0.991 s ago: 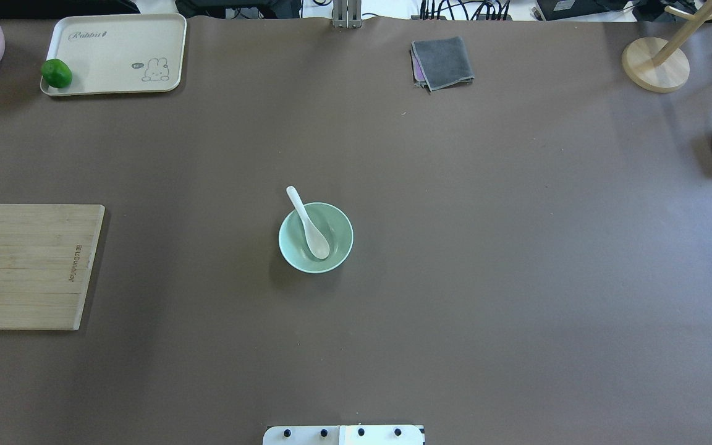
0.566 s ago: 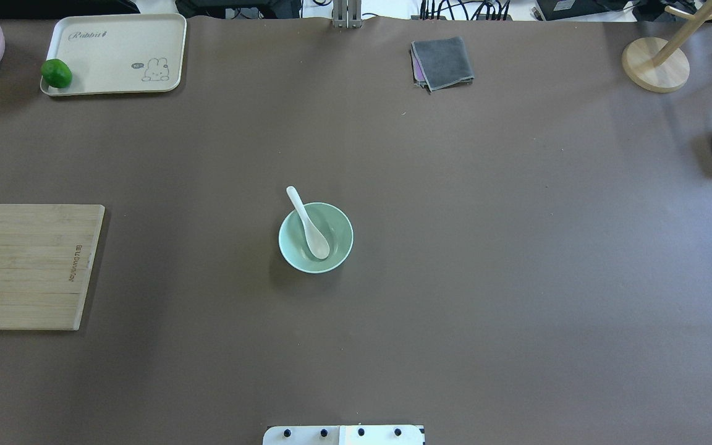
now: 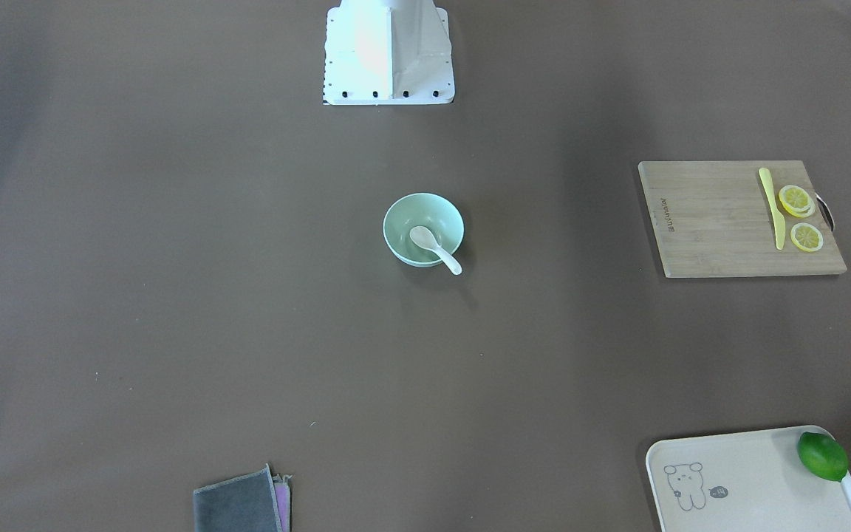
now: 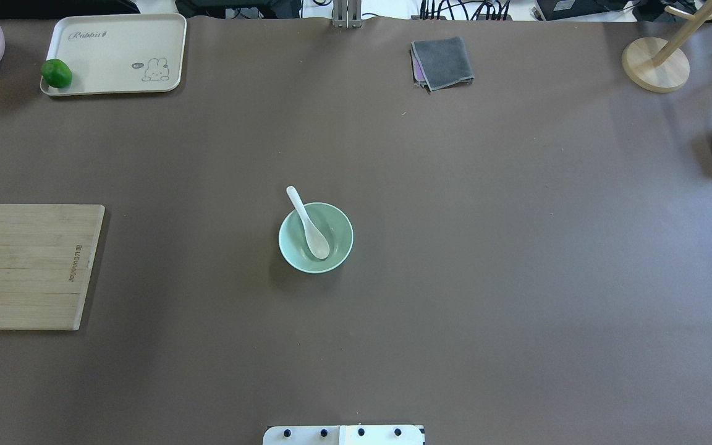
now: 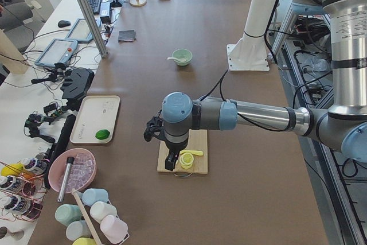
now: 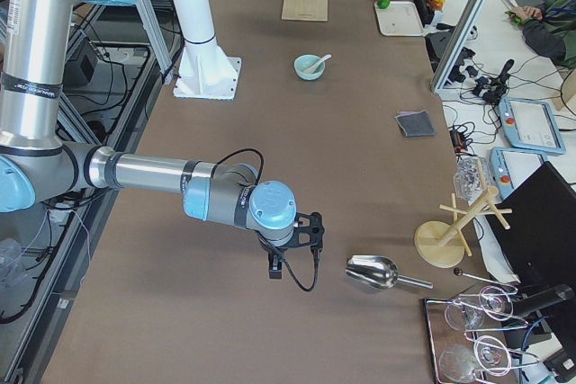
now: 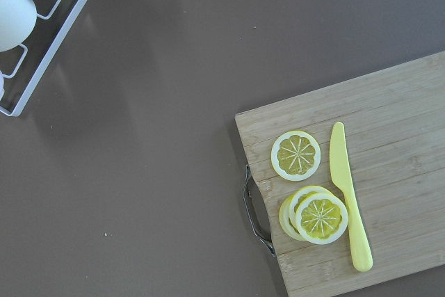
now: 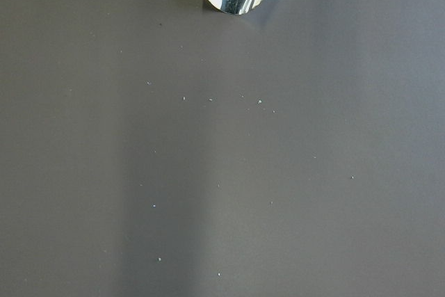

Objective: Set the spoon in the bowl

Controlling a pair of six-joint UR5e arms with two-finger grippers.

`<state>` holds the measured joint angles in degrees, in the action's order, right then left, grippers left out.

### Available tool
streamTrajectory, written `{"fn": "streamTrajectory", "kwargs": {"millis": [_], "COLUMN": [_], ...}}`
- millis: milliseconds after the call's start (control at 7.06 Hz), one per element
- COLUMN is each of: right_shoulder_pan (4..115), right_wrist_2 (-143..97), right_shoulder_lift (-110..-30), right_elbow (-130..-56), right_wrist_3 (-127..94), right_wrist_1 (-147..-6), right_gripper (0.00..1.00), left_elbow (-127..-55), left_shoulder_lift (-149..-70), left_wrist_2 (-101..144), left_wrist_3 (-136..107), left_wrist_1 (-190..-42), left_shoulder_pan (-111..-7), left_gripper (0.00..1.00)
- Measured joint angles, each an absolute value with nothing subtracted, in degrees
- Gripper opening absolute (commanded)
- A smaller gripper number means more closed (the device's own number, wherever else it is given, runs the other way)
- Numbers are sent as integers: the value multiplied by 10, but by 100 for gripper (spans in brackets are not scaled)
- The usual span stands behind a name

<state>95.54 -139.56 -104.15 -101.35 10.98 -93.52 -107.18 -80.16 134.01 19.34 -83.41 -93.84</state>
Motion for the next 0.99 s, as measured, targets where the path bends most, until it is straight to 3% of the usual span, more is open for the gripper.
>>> {"fn": "streamTrajectory", "kwargs": {"millis": [991], "right_shoulder_pan": [955], "right_wrist_2": [-1415], "right_shoulder_lift": [-1042], "right_elbow": [-1011], "right_wrist_3": [110], "right_wrist_1": [-936], "right_gripper": [100], "left_elbow": [-1078], "left_shoulder_lift": [-798], "left_wrist_2": [1340], "left_wrist_3": [193], "left_wrist_1": [-834], "left_shoulder_pan": [-940], "left_gripper": [98]}}
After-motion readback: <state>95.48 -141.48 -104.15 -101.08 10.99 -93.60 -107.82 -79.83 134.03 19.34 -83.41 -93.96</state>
